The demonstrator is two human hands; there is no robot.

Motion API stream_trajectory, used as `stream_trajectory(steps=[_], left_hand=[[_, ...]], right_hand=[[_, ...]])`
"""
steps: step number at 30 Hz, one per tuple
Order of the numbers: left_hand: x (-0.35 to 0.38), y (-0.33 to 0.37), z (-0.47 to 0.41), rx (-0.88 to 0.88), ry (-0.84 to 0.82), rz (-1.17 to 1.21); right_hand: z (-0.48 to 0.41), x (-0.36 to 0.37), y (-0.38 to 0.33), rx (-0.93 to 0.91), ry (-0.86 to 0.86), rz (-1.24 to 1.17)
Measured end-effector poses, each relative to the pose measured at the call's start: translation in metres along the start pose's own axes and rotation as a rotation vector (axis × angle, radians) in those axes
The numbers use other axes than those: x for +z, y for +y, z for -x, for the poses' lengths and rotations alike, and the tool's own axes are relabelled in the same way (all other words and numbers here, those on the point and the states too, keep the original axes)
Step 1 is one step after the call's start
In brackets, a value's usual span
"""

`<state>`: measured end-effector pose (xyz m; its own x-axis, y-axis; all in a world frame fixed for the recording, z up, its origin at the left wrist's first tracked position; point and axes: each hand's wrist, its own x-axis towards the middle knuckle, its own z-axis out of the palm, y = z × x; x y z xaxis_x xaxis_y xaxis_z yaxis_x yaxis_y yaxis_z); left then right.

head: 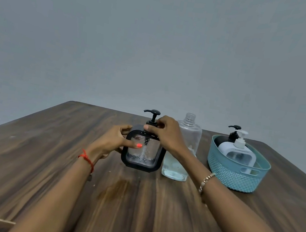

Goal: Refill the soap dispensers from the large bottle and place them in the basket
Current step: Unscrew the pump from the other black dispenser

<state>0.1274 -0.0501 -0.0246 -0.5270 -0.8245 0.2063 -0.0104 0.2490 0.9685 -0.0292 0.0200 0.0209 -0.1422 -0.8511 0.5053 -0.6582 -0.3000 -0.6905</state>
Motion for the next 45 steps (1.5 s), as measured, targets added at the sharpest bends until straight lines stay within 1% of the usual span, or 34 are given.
stream_trajectory(steps=[3,5,8,11,12,14,16,18,22,23,25,27,30,31,33,34,35,36,38,40,42,45], left_hand=[[-0.004,0.003,0.005,-0.018,-0.042,0.031],[-0.009,0.004,0.008,-0.005,-0.07,0.047],[-0.016,0.003,0.014,0.003,-0.152,0.062],[-0.022,-0.003,0.018,-0.022,-0.263,0.163],[-0.023,-0.004,0.019,-0.026,-0.284,0.193],[-0.023,-0.006,0.02,-0.013,-0.277,0.233],[-0.022,-0.006,0.02,0.0,-0.214,0.233],[-0.022,-0.003,0.02,0.011,-0.144,0.19],[-0.021,0.003,0.018,0.003,-0.066,0.099],[-0.02,0.003,0.017,0.0,-0.048,0.086],[-0.018,0.003,0.017,-0.01,-0.018,0.075],[-0.017,0.003,0.016,-0.021,0.005,0.081],[-0.015,0.003,0.016,-0.05,0.019,0.075],[-0.014,0.003,0.015,-0.058,0.027,0.073],[-0.012,0.003,0.014,-0.067,0.039,0.068],[-0.01,0.003,0.014,-0.065,0.042,0.068],[-0.009,0.003,0.013,-0.064,0.045,0.066],[-0.007,0.003,0.014,-0.064,0.045,0.065],[-0.007,0.003,0.014,-0.071,0.038,0.062],[-0.007,0.002,0.014,-0.087,0.031,0.061],[-0.008,0.0,0.015,-0.1,0.043,0.065],[-0.013,-0.008,0.013,-0.115,0.114,0.086]], right_hand=[[0.0,-0.002,0.002,-0.023,-0.041,-0.12],[0.0,-0.005,0.001,-0.041,-0.119,-0.195],[-0.001,-0.014,-0.001,-0.054,-0.348,-0.311],[-0.002,-0.016,-0.003,-0.023,-0.6,-0.478],[-0.002,-0.016,-0.005,-0.008,-0.651,-0.544],[-0.004,-0.015,-0.008,0.011,-0.683,-0.641],[-0.007,-0.015,-0.009,0.018,-0.628,-0.659],[-0.01,-0.015,-0.008,0.037,-0.532,-0.618],[-0.012,-0.005,-0.011,0.01,-0.229,-0.312],[-0.012,-0.004,-0.013,0.008,-0.182,-0.271],[-0.014,-0.005,-0.013,0.052,-0.149,-0.286],[-0.014,-0.01,-0.015,0.112,-0.154,-0.357],[-0.011,-0.011,-0.017,0.13,-0.138,-0.407],[-0.009,-0.01,-0.018,0.124,-0.11,-0.367],[-0.005,-0.006,-0.017,0.093,-0.056,-0.16],[-0.004,-0.006,-0.017,0.072,-0.054,-0.055],[-0.004,-0.006,-0.017,0.062,-0.067,-0.008],[-0.005,-0.008,-0.018,0.067,-0.089,-0.02],[-0.005,-0.014,-0.022,0.083,-0.116,-0.128],[-0.005,-0.022,-0.027,0.075,-0.088,-0.266],[-0.006,-0.03,-0.032,0.048,-0.01,-0.361],[-0.01,-0.04,-0.029,-0.032,0.17,-0.405]])
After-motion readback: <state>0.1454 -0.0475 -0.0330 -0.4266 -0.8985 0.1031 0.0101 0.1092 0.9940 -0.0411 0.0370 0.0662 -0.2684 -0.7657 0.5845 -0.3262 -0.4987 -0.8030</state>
